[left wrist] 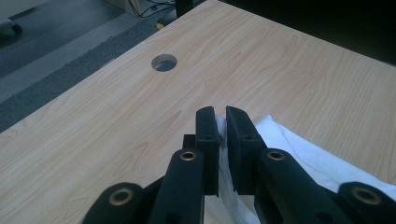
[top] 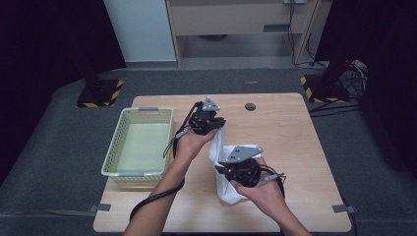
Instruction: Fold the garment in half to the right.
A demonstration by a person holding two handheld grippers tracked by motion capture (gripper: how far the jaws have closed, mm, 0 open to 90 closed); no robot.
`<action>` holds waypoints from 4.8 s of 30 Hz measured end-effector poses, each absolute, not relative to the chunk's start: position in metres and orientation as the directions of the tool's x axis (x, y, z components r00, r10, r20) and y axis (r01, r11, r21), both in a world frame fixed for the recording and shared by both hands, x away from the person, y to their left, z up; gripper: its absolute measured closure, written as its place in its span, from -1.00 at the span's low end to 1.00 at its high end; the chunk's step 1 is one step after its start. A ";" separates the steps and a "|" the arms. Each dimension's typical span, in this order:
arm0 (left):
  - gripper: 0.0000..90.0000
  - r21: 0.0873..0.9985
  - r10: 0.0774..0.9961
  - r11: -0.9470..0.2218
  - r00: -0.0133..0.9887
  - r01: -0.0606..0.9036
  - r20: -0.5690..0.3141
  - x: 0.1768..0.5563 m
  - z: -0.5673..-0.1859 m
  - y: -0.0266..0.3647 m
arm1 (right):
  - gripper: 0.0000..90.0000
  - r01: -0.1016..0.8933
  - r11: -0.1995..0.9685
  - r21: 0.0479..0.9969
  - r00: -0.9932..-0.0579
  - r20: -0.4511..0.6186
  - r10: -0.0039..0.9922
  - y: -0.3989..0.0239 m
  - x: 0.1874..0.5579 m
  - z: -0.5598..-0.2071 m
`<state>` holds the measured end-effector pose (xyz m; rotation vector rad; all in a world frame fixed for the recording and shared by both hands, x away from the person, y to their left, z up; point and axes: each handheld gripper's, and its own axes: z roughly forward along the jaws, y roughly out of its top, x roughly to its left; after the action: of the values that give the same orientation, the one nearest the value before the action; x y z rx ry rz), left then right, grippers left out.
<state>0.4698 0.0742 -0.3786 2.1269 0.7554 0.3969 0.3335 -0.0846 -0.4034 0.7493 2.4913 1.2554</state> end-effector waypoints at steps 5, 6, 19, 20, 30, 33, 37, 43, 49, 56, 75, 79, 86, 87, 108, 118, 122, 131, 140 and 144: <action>0.87 0.788 0.627 -0.488 0.779 0.375 0.018 0.474 -0.385 0.060 | 0.84 0.365 0.472 0.803 -0.816 0.033 0.577 -0.103 0.336 -0.410; 0.87 0.788 0.627 -0.488 0.779 0.375 0.018 0.474 -0.385 0.060 | 0.84 0.365 0.472 0.803 -0.816 0.033 0.577 -0.103 0.336 -0.410; 0.87 0.767 0.604 -0.512 0.797 0.386 0.003 0.481 -0.412 0.029 | 0.84 0.431 0.443 0.786 -0.778 0.075 0.624 -0.131 0.335 -0.436; 0.87 0.766 0.603 -0.512 0.798 0.389 -0.001 0.481 -0.414 0.027 | 0.84 0.435 0.442 0.785 -0.776 0.077 0.626 -0.133 0.335 -0.438; 0.87 0.759 0.589 -0.520 0.808 0.392 -0.014 0.483 -0.427 0.010 | 0.83 0.471 0.423 0.774 -0.753 0.103 0.649 -0.145 0.333 -0.454; 0.87 0.756 0.590 -0.521 0.807 0.396 -0.016 0.485 -0.431 0.007 | 0.83 0.479 0.418 0.772 -0.747 0.108 0.656 -0.148 0.334 -0.457; 0.87 0.754 0.589 -0.522 0.808 0.400 -0.021 0.486 -0.436 0.004 | 0.83 0.498 0.412 0.764 -0.735 0.119 0.668 -0.154 0.335 -0.464; 0.87 0.754 0.584 -0.517 0.811 0.406 -0.036 0.488 -0.447 0.001 | 0.82 0.508 0.417 0.754 -0.729 0.118 0.674 -0.158 0.336 -0.471; 0.86 0.757 0.582 -0.513 0.812 0.405 -0.040 0.488 -0.453 -0.001 | 0.81 0.515 0.414 0.751 -0.723 0.121 0.680 -0.161 0.335 -0.474; 0.86 0.756 0.576 -0.513 0.816 0.406 -0.048 0.488 -0.458 -0.005 | 0.81 0.520 0.415 0.747 -0.720 0.122 0.683 -0.162 0.334 -0.478; 0.82 0.758 0.570 -0.510 0.819 0.407 -0.056 0.489 -0.465 -0.015 | 0.78 0.537 0.402 0.741 -0.701 0.127 0.702 -0.165 0.332 -0.484; 0.44 0.771 0.580 -0.503 0.814 0.391 -0.035 0.486 -0.463 -0.017 | 0.78 0.544 0.401 0.737 -0.697 0.130 0.705 -0.167 0.332 -0.487; 0.20 0.804 0.598 -0.458 0.801 0.379 -0.036 0.476 -0.446 -0.007 | 0.76 0.556 0.393 0.732 -0.684 0.135 0.717 -0.170 0.329 -0.493; 0.17 0.806 0.600 -0.457 0.799 0.378 -0.035 0.475 -0.444 -0.005 | 0.74 0.556 0.394 0.732 -0.684 0.133 0.718 -0.171 0.329 -0.494; 0.13 0.788 0.658 -0.446 0.752 0.424 -0.032 0.461 -0.455 0.061 | 0.54 0.608 0.317 0.728 -0.625 0.193 0.757 -0.202 0.316 -0.508; 0.11 0.773 0.670 -0.451 0.742 0.445 -0.036 0.462 -0.464 0.070 | 0.42 0.629 0.303 0.716 -0.610 0.214 0.763 -0.213 0.312 -0.513; 0.10 0.763 0.670 -0.460 0.742 0.454 -0.037 0.462 -0.469 0.071 | 0.33 0.643 0.299 0.705 -0.598 0.218 0.771 -0.218 0.310 -0.514; 0.07 0.745 0.676 -0.469 0.735 0.474 -0.043 0.464 -0.476 0.073 | 0.10 0.650 0.300 0.699 -0.588 0.212 0.780 -0.230 0.304 -0.514; -0.03 0.703 0.681 -0.490 0.730 0.516 -0.060 0.470 -0.490 0.075 | -0.24 0.651 0.307 0.694 -0.590 0.209 0.780 -0.242 0.300 -0.513; -0.11 0.678 0.688 -0.502 0.723 0.537 -0.063 0.475 -0.501 0.074 | -0.49 0.638 0.324 0.698 -0.601 0.188 0.777 -0.242 0.300 -0.511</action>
<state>0.4753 0.0742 -0.5011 2.2274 0.9235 0.2799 0.3003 -0.2420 -0.5106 1.3006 2.4034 1.1368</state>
